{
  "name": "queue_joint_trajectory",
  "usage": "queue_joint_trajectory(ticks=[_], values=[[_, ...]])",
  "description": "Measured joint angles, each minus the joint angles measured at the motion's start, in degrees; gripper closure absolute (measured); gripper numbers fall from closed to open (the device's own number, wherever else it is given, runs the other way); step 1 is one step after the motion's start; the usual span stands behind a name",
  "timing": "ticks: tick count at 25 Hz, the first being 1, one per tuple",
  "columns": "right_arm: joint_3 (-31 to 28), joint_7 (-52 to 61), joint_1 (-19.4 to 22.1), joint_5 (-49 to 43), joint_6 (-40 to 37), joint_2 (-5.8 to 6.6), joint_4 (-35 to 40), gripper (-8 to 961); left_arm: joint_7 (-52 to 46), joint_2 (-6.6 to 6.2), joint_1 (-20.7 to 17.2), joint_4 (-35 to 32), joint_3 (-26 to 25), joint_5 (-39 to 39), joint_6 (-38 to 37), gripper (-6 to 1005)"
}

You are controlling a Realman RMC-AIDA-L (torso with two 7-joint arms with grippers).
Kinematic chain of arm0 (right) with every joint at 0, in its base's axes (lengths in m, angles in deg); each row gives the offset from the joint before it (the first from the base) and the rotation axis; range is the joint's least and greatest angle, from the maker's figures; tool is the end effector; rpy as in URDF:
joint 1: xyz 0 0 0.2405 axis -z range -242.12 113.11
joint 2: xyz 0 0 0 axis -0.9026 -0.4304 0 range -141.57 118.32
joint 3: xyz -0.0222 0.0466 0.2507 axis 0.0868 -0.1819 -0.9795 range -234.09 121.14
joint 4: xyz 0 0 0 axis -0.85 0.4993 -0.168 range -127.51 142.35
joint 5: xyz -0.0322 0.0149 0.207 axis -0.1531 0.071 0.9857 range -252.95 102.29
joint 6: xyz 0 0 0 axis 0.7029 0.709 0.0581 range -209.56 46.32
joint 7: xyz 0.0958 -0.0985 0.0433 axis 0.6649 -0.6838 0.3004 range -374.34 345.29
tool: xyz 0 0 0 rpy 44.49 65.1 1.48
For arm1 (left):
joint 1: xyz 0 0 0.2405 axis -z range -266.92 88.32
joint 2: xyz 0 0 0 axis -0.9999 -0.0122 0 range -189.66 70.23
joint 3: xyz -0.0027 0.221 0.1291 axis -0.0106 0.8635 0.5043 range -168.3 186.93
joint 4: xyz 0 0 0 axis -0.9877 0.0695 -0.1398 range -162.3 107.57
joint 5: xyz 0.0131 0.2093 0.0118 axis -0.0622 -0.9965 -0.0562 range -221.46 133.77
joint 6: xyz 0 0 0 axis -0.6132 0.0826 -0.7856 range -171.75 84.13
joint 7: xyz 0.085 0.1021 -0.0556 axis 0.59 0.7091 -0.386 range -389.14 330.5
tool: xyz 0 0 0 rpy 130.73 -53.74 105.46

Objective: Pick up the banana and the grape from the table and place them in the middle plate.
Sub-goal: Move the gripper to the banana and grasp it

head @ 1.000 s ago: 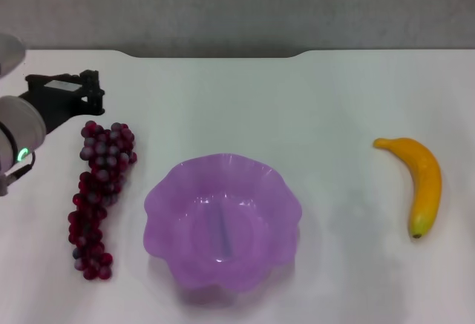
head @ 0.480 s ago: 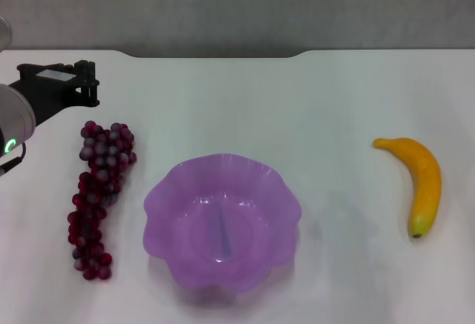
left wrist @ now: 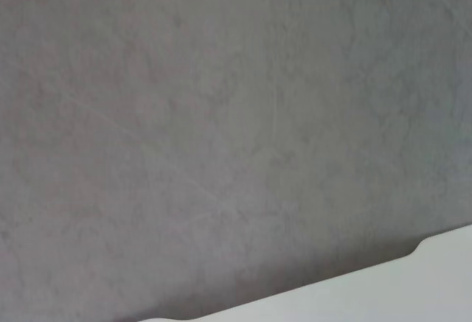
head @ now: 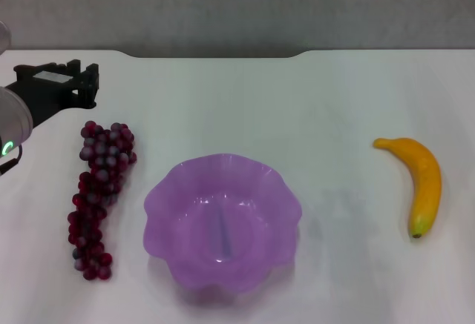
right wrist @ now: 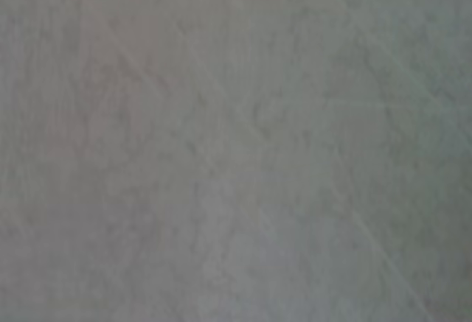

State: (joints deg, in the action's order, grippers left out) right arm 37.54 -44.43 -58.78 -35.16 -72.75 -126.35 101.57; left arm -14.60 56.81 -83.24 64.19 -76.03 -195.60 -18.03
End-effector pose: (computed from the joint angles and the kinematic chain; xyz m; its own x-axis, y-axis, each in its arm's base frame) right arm 0.2424 0.3283 0.1017 0.8117 -0.1563 -0.5627 -0.5799 -0.1009 -0.8084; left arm -0.2076 0.3615 0.0545 0.7737 0.3306 0.5404 0.6254 -0.2625 -0.7348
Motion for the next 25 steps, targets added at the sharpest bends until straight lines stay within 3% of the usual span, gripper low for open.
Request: queue_joint_trajectory(ticks=[3,8,11,17,21,25], values=[[0.0,-0.5,-0.1,0.1,0.0,-0.04,-1.1,737,0.2,0.04,-0.5,0.2,0.4,0.0,-1.2,909],[-0.3,-0.4,-1.6,0.4,-0.5,-0.18,-4.1,533,1.0,0.03,-0.8,0.0,1.3,0.1,-3.5,705],[-0.2,-0.2,-1.8,0.6,-0.5,-0.2,-4.1,430,1.0,0.02,-0.8,-0.1,1.8,-0.1,-4.0,464],[1.4,-0.2,-1.8,1.4,0.4,-0.14,-6.3,223,1.1,0.01,-0.8,-0.9,1.9,-0.1,-4.0,229],[1.4,1.8,-2.9,1.5,2.9,-0.14,-10.2,84,1.0,0.01,-0.6,-1.6,1.9,0.1,-2.5,219],[1.1,2.9,-3.5,2.3,5.1,-0.03,-12.5,60,0.7,0.01,-0.1,-2.7,1.1,0.3,0.2,217]])
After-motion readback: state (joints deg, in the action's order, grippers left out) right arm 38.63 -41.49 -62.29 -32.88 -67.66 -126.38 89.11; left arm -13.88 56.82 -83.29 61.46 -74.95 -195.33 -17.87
